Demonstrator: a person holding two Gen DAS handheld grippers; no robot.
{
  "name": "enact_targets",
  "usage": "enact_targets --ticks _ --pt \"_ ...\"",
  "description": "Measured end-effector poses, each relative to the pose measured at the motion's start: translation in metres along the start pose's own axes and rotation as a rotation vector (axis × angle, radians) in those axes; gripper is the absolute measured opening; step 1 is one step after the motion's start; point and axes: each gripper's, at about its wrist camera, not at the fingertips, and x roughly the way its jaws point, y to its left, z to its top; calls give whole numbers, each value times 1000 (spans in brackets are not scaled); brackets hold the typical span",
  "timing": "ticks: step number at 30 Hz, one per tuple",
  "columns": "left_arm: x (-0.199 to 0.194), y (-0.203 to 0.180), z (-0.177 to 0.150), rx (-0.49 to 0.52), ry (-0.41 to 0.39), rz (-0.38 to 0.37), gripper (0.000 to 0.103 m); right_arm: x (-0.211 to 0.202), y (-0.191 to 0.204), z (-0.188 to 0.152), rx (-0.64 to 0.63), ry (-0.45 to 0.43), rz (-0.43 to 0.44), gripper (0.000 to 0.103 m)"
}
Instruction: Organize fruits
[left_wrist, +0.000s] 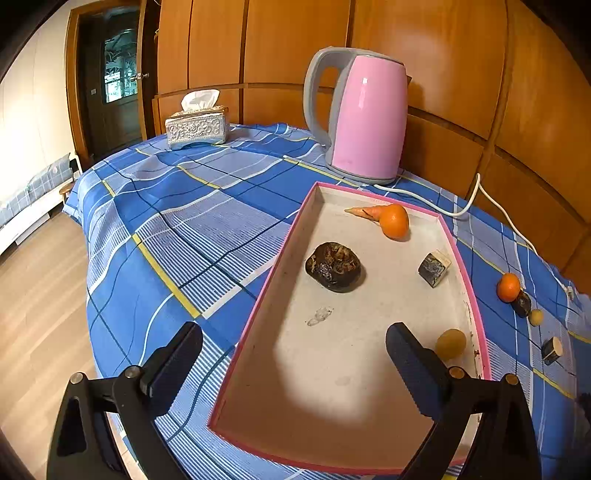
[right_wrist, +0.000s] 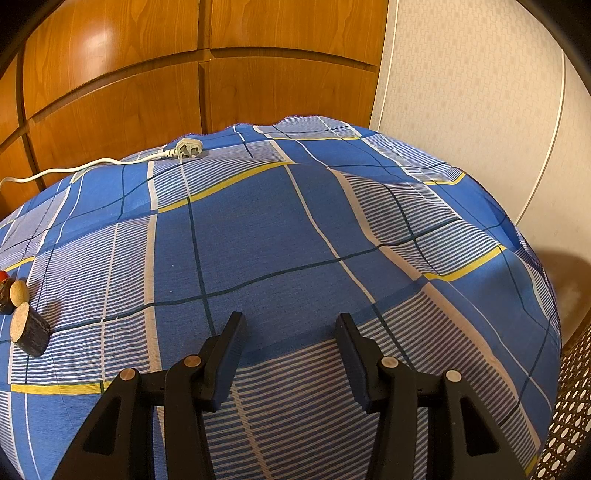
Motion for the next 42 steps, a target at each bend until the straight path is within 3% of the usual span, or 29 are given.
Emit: enact_targets --ticks 28,33,42 --pt "1 16 -18 -62 21 -15 100 0 3 5 -59 24 -18 51" --pt "3 16 -19 -65 26 -14 100 -5 13 11 -88 78 111 51" --pt "8 18 -19 -73 41 -11 100 -29 57 6 -202 92 297 51"
